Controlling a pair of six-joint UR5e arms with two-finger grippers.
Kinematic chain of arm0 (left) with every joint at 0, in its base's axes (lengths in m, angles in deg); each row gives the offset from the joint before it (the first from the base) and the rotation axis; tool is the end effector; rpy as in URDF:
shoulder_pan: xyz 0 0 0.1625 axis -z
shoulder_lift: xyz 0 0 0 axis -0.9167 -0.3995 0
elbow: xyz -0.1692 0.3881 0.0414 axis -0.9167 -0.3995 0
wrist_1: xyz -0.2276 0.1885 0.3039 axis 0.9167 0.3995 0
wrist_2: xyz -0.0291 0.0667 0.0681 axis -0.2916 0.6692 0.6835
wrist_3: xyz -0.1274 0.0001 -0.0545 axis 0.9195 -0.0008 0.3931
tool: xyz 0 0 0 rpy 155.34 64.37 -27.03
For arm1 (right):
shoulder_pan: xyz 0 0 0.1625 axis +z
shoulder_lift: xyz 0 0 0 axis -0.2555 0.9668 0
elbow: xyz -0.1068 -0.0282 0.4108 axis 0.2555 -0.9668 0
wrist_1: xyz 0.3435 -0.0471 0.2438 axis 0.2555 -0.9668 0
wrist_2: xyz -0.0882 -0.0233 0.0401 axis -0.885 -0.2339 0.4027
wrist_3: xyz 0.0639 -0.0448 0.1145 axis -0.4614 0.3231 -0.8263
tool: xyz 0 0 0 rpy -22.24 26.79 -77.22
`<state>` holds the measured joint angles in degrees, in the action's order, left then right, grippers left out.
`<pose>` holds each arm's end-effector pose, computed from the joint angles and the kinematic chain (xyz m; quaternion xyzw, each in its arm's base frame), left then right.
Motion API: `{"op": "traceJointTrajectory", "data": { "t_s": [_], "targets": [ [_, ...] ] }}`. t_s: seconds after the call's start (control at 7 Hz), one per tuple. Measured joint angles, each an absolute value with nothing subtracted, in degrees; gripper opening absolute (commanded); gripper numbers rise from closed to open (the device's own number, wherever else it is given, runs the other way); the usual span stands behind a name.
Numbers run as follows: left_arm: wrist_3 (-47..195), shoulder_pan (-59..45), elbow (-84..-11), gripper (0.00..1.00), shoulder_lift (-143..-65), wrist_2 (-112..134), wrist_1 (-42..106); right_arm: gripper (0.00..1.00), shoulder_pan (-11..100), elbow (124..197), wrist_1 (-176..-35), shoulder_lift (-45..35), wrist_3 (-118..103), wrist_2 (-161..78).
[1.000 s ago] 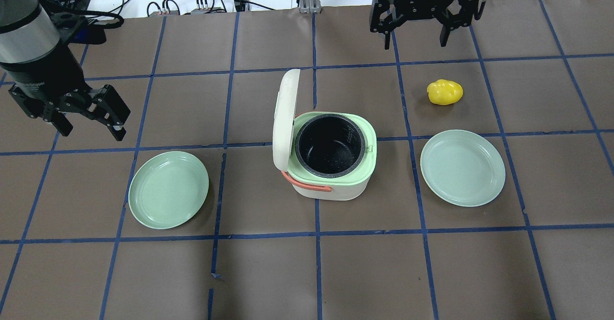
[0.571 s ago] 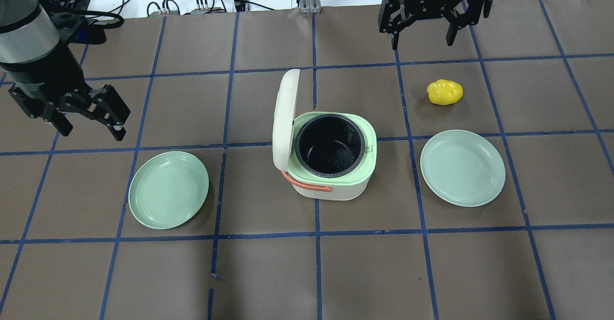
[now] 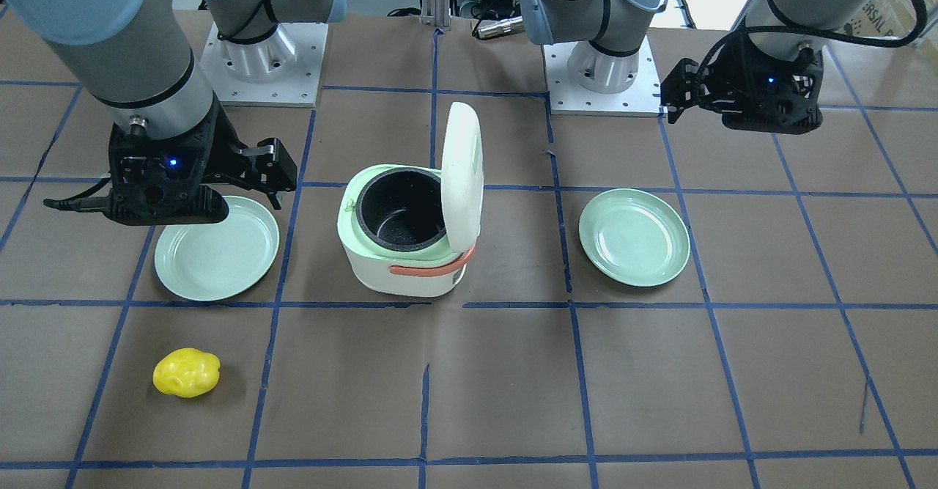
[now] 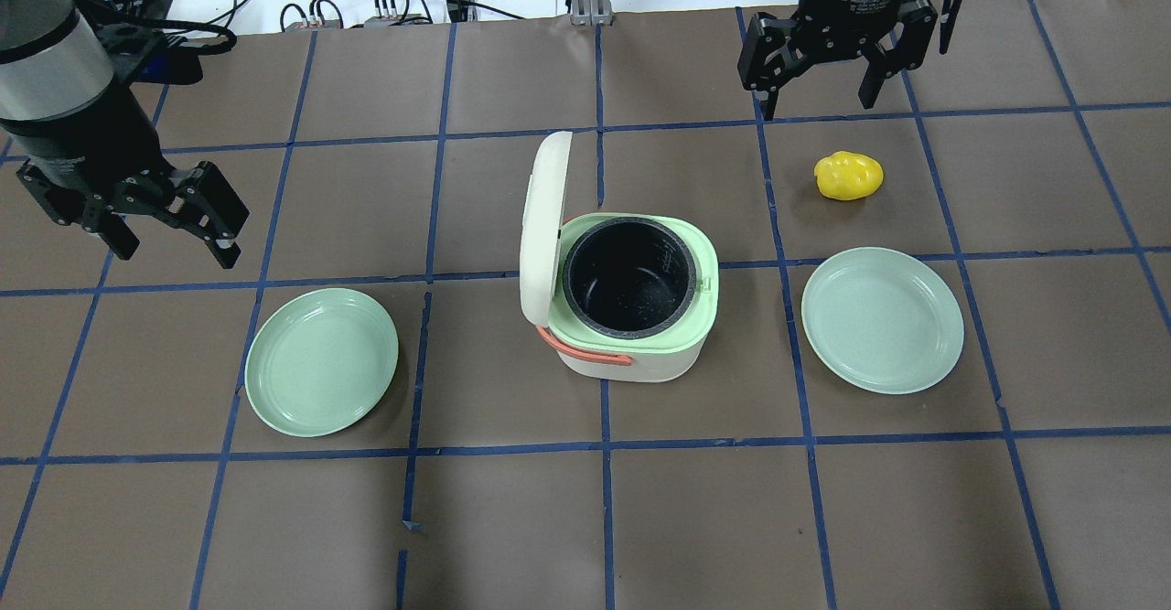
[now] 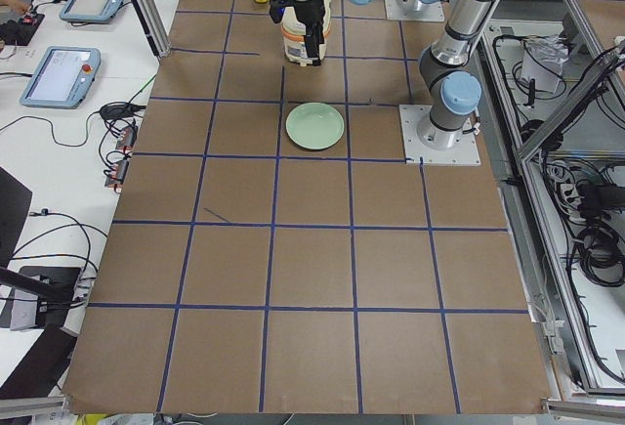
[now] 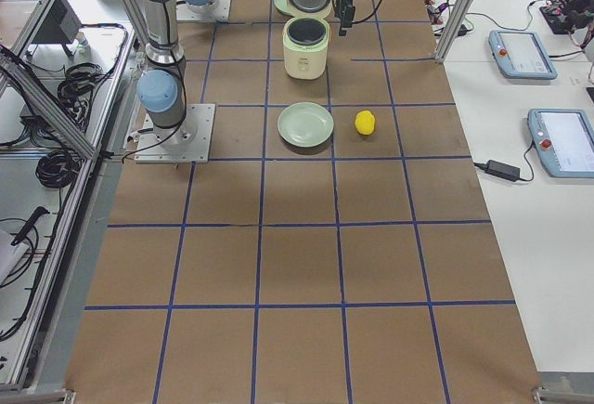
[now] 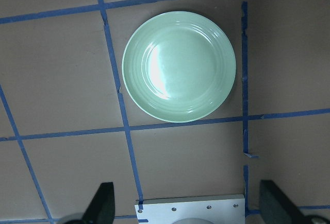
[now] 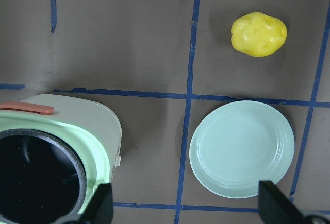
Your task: Press rice cooker button
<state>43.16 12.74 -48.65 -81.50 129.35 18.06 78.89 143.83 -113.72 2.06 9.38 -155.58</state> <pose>-0.0304 -0.4653 0.4385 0.0523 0.9920 0.1095 0.0341 0.1682 -0.5773 0.4379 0.0378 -0.9985 -0.0373 0.0103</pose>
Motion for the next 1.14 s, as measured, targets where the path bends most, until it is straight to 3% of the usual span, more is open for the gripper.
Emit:
{"op": "traceJointTrajectory", "data": {
  "t_s": [1.14],
  "targets": [
    [43.2,12.7,-48.7,1.00,-81.5,129.3,18.1,0.99,79.1,144.1,-115.5,2.2,9.5,-153.7]
  ]
}}
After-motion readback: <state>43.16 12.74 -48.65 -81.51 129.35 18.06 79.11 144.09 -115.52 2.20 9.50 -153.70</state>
